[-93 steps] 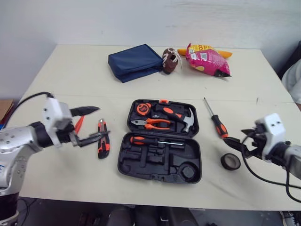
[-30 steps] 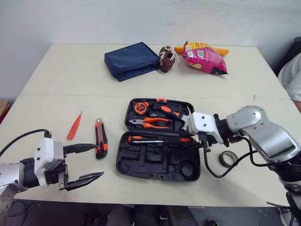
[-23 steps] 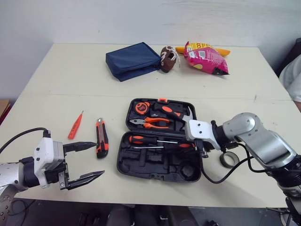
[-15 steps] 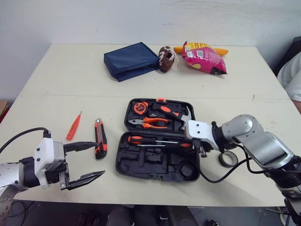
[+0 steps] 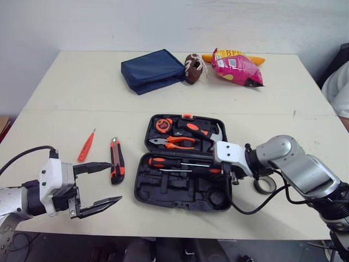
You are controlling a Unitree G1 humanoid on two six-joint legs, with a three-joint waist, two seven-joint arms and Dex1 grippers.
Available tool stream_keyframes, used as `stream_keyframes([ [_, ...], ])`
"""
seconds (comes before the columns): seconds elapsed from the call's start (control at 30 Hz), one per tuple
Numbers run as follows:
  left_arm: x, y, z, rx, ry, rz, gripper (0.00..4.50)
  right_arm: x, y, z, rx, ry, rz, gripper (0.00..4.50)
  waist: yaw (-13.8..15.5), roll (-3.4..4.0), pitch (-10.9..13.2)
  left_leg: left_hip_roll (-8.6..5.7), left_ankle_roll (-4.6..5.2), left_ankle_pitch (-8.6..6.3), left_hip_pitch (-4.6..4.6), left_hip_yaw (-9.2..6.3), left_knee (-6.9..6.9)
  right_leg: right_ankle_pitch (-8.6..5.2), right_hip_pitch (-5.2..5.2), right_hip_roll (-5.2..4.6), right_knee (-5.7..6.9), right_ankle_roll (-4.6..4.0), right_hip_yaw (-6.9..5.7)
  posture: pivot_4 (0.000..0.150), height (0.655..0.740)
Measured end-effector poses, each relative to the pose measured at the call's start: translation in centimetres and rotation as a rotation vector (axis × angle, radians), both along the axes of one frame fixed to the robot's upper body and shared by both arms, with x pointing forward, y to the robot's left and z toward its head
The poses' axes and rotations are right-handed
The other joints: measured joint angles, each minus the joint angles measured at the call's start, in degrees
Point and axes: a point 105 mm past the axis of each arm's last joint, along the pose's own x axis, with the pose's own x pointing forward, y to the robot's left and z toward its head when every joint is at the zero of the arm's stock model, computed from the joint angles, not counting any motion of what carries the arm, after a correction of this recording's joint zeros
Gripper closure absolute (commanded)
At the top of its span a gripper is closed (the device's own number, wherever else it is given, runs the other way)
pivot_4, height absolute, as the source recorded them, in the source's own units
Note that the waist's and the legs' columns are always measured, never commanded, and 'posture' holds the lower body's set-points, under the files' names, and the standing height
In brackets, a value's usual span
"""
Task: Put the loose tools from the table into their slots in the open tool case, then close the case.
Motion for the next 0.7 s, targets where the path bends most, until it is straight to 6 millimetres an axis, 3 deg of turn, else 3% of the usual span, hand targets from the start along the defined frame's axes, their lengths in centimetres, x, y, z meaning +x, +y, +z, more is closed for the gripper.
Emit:
stream_keyframes([
  [0.23,0.0,0.0,0.0,0.0,-0.001,0.002,0.0,-0.1,0.0,0.0,-0.004,0.005,-0.01,3.47,0.01,0.0,0.0,0.0,0.0,0.0,0.0,-0.01,0.0,0.0,0.0,0.0,0.0,0.0,-0.01,0.15,0.74],
  [0.3,0.0,0.0,0.0,0.0,-0.001,0.002,0.0,-0.2,0.0,0.0,-0.004,0.004,-0.01,2.4,0.01,-0.01,0.0,0.0,0.0,0.0,0.0,-0.01,0.0,0.0,0.01,0.0,0.0,0.0,-0.01,0.15,0.74],
  [0.4,0.0,0.0,0.0,0.0,-0.001,0.004,0.0,0.0,-0.4,0.7,0.003,-0.02,-0.01,1.17,0.03,-0.01,0.0,0.0,0.0,0.0,0.0,-0.01,0.01,0.0,0.02,0.0,-0.01,0.0,-0.02,0.15,0.74],
  [0.7,0.1,0.0,0.0,-0.002,-0.002,0.007,0.0,-0.1,-2.0,1.8,-0.013,0.016,0.056,1.17,-0.05,-0.03,0.0,0.0,0.0,0.0,0.01,-0.03,0.01,0.0,0.02,0.01,0.01,0.0,-0.04,0.15,0.74],
])
